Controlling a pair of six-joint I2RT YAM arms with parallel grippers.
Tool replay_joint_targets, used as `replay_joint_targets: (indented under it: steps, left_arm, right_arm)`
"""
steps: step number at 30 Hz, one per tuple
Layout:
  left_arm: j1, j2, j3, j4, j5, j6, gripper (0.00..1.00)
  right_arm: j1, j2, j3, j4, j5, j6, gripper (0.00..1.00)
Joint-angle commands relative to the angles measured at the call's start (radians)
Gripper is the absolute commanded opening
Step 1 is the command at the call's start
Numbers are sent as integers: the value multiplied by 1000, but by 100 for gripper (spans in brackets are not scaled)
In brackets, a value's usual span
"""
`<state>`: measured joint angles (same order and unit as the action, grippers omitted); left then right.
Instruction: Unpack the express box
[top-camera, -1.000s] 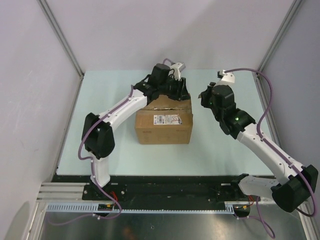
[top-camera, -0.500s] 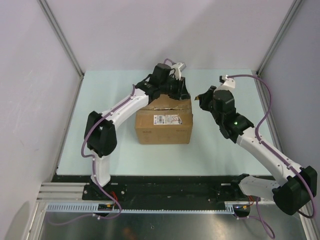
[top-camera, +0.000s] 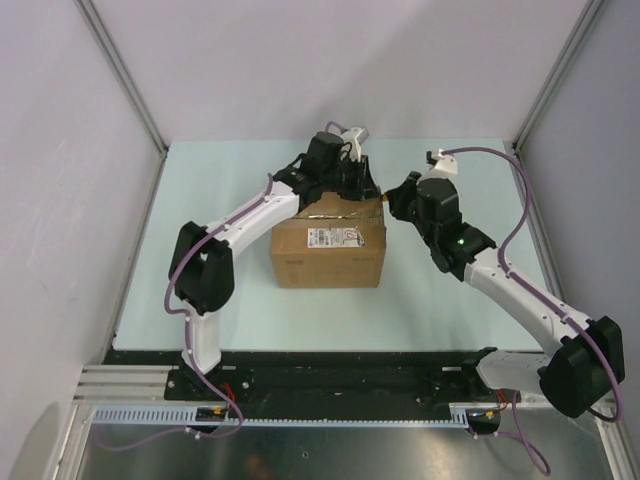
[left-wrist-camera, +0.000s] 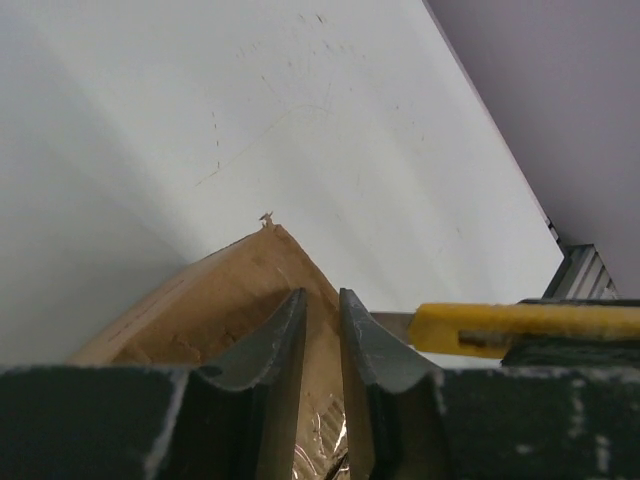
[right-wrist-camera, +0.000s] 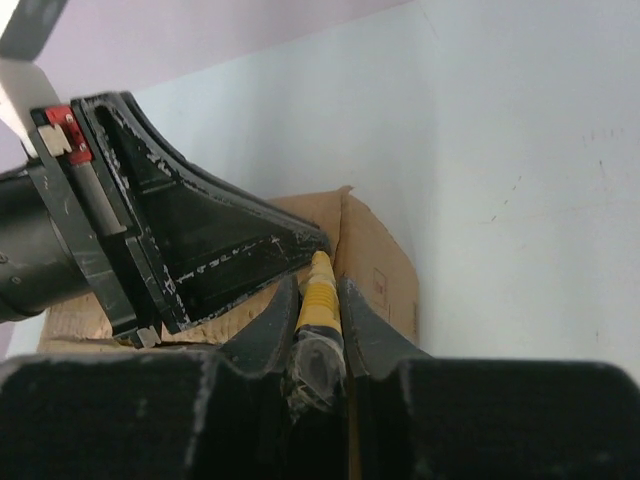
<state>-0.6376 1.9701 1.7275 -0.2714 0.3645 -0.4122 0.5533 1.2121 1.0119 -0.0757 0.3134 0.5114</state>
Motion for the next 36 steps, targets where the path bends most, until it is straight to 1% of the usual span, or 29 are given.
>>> replay_joint_targets:
  steps: [1, 4, 8, 17, 22, 27, 36]
  left_arm:
    - [-4, -5, -54, -77, -65, -23, 26]
    - [-4, -7, -60, -88, -75, -28, 25]
    - [-4, -7, -60, -98, -88, -34, 25]
    - [-5, -2, -63, -120, -107, -33, 22]
    - [-5, -10, -72, -123, -108, -31, 22]
    - [-7, -13, -75, -123, -116, -34, 21]
    - [-10, -10, -78, -132, -131, -42, 20]
  right_arm:
    - [23, 18, -4, 53, 21, -36, 0]
    - [39, 24, -4, 39, 44, -48, 0]
    - [71, 15, -6, 13, 113, -65, 0]
    - [92, -17, -6, 8, 187, -82, 0]
    - [102, -22, -9, 37, 185, -105, 0]
    - [111, -5, -9, 19, 165, -102, 0]
    - [117, 1, -10, -6, 217, -116, 0]
